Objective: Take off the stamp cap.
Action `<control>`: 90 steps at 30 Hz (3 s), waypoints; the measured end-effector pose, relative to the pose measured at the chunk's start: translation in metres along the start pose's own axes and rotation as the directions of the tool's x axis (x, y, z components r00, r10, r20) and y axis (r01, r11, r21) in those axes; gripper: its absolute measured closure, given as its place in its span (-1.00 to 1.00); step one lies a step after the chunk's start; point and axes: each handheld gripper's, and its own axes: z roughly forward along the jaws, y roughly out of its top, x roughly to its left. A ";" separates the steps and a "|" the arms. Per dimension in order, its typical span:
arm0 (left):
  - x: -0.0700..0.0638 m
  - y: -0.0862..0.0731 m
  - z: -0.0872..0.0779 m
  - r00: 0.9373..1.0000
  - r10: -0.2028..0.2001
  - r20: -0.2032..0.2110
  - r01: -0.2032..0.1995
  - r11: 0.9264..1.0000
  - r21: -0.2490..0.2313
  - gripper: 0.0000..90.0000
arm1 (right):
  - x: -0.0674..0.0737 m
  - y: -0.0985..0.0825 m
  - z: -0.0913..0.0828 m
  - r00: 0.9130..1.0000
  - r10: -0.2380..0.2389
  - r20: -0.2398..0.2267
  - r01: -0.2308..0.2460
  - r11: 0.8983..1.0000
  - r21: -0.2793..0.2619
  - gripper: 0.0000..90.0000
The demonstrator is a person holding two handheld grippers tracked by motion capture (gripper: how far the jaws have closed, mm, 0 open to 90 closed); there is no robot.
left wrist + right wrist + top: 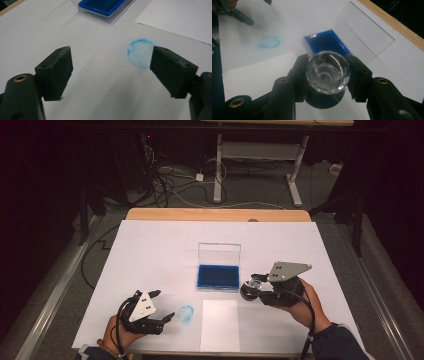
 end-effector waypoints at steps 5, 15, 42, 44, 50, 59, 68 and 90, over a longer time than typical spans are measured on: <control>-0.002 0.013 0.011 0.999 0.027 0.028 -0.027 1.000 -0.003 -0.61 | 0.001 0.014 0.011 1.000 -0.010 -0.012 0.009 1.000 -0.028 0.27; 0.001 0.037 0.027 0.998 0.023 0.061 -0.020 0.998 -0.052 -0.70 | 0.007 0.033 0.029 0.999 -0.008 -0.045 0.004 0.997 -0.071 0.27; -0.026 0.072 0.069 0.975 0.016 0.222 0.011 0.993 -0.122 -0.67 | 0.045 0.048 0.055 0.982 -0.056 -0.179 0.041 0.995 -0.087 0.27; -0.027 0.071 0.071 0.968 0.006 0.250 0.026 0.992 -0.122 -0.67 | 0.047 0.047 0.056 0.981 -0.057 -0.184 0.043 0.996 -0.084 0.27; -0.030 0.070 0.071 0.955 0.012 0.296 0.031 0.990 -0.140 -0.40 | 0.052 0.046 0.058 0.979 -0.069 -0.191 0.055 0.995 -0.079 0.27; -0.031 0.068 0.071 0.950 0.017 0.311 0.028 0.990 -0.140 -0.23 | 0.049 0.042 0.058 0.978 -0.061 -0.199 0.048 0.997 -0.066 0.27; -0.034 0.069 0.069 0.964 0.041 0.261 -0.006 0.991 -0.135 -0.25 | 0.047 0.039 0.058 0.978 -0.050 -0.204 0.039 0.998 -0.058 0.27; -0.041 0.069 0.072 0.971 0.100 0.217 -0.082 0.993 -0.090 -0.23 | 0.047 0.036 0.063 0.975 -0.041 -0.221 0.039 0.999 -0.014 0.27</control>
